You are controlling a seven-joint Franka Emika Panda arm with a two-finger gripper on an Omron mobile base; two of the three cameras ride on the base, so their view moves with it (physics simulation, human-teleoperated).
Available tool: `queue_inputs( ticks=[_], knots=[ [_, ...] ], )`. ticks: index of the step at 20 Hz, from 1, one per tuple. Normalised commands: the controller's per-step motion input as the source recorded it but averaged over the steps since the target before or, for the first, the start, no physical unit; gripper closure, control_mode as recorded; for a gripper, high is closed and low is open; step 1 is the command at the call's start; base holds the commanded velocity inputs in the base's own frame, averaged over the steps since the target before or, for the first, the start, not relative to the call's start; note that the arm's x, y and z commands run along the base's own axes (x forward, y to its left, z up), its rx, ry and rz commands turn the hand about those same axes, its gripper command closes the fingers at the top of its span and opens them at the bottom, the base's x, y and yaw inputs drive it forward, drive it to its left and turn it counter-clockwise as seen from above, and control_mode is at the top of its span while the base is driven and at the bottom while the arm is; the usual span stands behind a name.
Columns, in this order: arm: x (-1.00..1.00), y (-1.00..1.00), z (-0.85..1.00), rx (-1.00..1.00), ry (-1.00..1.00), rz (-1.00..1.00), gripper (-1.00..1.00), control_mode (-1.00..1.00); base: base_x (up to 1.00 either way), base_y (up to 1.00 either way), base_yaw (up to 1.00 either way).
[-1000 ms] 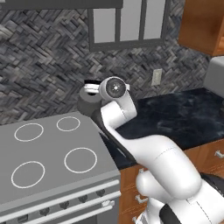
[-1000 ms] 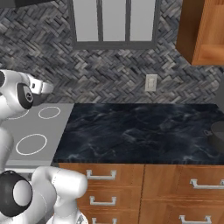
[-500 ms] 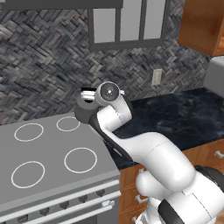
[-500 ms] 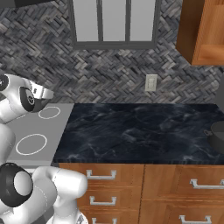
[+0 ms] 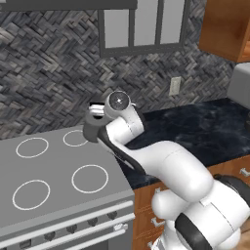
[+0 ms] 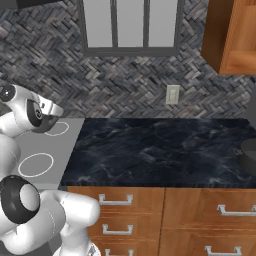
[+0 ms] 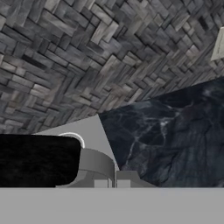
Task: Pick the kettle from the cabinet and place it on a stove burner. Then pick the pot from the counter and place it on another stove burner. Finally, turn both burners on.
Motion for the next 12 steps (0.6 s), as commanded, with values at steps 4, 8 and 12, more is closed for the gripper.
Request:
queue_inputs(
  ticks=[4,8,12],
  knots=[
    [0.01,0.19,-0.09,-0.03,0.0,0.0,1.0,-1.0,0.0,0.0,0.0],
    [0.12,0.09,-0.01,-0.02,0.01,0.0,1.0,-1.0,0.0,0.0,0.0],
    [0.22,0.01,-0.01,0.0,0.04,0.0,1.0,-1.0,0.0,0.0,0.0]
  ],
)
